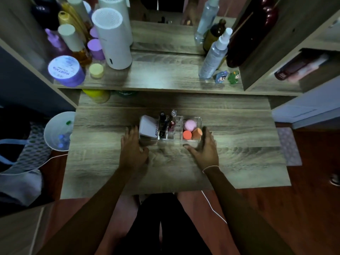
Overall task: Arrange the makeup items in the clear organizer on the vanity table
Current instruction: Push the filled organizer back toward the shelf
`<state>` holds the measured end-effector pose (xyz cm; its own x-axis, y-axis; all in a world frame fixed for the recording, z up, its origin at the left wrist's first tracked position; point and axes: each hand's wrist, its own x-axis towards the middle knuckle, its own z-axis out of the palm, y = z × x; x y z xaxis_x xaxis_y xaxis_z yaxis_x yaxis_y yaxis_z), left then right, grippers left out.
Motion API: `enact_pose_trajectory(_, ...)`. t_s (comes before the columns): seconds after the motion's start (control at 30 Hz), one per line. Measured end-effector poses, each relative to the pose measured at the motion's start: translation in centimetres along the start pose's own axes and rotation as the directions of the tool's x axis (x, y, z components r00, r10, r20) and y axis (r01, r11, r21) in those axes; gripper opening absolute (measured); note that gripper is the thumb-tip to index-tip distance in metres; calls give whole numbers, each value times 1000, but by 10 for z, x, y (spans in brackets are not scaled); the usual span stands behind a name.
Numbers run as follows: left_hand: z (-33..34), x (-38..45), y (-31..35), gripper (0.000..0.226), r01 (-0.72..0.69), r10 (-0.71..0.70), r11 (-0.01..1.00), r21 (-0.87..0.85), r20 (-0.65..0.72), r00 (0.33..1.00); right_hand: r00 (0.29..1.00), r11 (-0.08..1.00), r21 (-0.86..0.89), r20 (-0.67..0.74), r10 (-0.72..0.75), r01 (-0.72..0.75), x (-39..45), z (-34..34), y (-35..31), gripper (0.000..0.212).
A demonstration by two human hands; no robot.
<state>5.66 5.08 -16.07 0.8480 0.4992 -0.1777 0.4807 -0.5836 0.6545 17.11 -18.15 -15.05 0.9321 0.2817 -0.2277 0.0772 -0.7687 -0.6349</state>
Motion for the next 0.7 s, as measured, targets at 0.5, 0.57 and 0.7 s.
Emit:
enact_pose_trajectory(0.5, 3, 1, -10, 89, -97, 95, 995, 26, 68, 993, 993, 1000, -8, -121, -8, 7, 7, 16, 0, 81)
enact_pose_trajectory(0.57, 3, 2, -7, 91, -111, 108, 993, 32, 89, 990, 992, 1000, -3, -123, 18, -19, 8, 13, 2, 81)
enact_pose_trajectory(0.7, 6, 3, 1, 92, -124, 120, 992, 26, 117, 986, 991, 999, -15, -128, 41, -44, 10, 4, 8, 80)
